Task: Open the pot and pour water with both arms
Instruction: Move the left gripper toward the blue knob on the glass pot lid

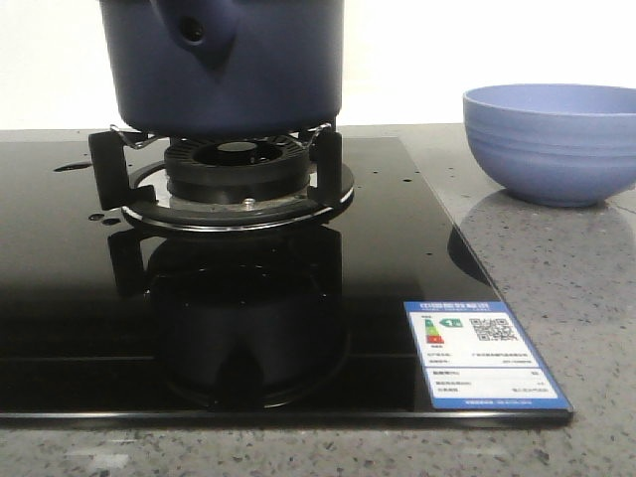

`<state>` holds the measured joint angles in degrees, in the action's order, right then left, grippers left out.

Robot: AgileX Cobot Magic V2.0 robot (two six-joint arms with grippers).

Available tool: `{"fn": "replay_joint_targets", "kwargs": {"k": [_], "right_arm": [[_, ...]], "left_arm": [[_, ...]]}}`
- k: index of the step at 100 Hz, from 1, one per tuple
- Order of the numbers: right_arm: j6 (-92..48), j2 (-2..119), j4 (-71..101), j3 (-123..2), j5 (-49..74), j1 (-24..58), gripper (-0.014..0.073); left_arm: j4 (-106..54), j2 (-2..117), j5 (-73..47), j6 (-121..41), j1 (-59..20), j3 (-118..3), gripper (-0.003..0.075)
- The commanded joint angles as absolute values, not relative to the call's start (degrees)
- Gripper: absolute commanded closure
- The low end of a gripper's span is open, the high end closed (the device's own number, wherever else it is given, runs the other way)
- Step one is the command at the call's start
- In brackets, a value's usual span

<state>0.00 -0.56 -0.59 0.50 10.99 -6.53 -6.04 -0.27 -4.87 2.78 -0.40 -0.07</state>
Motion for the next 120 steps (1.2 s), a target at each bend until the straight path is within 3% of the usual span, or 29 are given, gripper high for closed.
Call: {"fn": "replay_joint_targets", "kwargs": {"k": [1,36,55,85,100,120], "right_arm": [[0.0,-1.6,-1.1,1.9,6.8,-6.7,0.0645],[0.0,-1.6,9.0,1.9,3.4,-6.7,0.0645],[0.0,-1.6,23.4,1.8,-0.9,-6.7,0.0645],[0.0,-1.6,31.9,1.8,-0.9,-6.7,0.0645],[0.0,-1.6,32.0,0.5,4.0,-6.7,0.0644],[-1.0,-1.1,31.3,-4.5,11.0,-6.7,0.0643]], "left_arm": [[-6.4,-1.7,-0.4,3.5,-0.7,1.8,0.0741],[-7.0,-1.7,0.0,3.5,-0.7,1.8,0.0741],[-17.1,-1.7,0.0,3.5,-0.7,1.8,0.0741],[-32.6,-1.7,3.9,3.5,-0.7,1.7,0.0741],[-41.8,-1.7,5.7,3.5,-0.7,1.1,0.0741],[-38.3,-1.6,-2.0,1.4,-0.7,-5.6,0.0741]]}}
